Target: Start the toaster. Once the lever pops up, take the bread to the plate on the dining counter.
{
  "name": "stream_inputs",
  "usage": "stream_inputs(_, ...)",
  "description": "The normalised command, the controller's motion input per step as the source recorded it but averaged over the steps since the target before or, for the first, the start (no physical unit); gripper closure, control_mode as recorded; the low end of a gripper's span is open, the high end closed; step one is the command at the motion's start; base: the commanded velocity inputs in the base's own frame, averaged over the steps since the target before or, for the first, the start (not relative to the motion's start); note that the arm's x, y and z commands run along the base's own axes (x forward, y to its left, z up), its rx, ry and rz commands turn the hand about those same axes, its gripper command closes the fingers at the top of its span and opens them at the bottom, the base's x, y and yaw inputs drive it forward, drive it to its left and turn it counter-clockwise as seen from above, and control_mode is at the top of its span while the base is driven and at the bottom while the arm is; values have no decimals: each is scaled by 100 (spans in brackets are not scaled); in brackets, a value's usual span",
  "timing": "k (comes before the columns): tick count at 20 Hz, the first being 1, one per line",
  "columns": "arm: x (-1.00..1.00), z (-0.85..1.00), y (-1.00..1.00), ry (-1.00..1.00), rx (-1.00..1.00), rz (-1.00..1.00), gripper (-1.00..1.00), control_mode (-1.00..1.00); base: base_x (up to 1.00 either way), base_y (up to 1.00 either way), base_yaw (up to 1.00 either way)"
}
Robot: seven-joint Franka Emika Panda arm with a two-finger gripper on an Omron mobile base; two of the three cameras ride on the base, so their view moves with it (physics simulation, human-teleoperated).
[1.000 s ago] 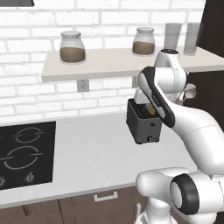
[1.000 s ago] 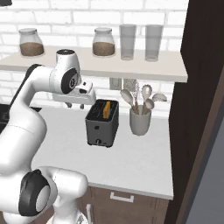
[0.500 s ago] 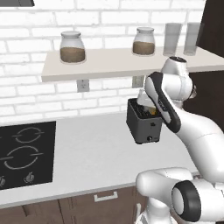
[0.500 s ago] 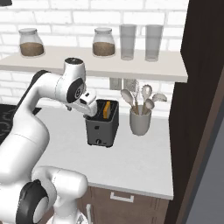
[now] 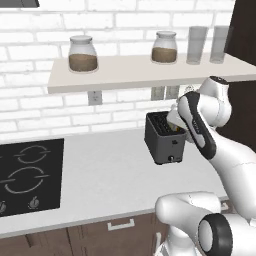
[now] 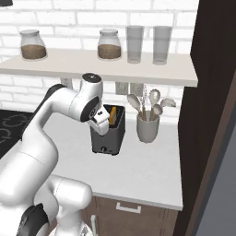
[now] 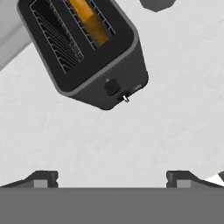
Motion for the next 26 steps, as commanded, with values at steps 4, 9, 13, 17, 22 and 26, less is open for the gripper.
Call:
stream_inputs(4, 0, -22, -22, 0, 6, -10, -100, -100, 0, 0, 0)
stream_inputs(9, 4, -31, -24, 0, 4, -6, -100, -100, 0, 0, 0)
stream_inputs(13, 8, -43, -8, 0, 5, -4, -100, -100, 0, 0, 0)
stream_inputs(17, 15, -42, -1, 0, 3, -2, -100, -100, 0, 0, 0)
stream_inputs(22, 20, -35, -1, 0, 0, 0, -100, -100, 0, 0, 0)
stream_inputs(26, 17, -28, -4, 0, 3, -1, -100, -100, 0, 0, 0)
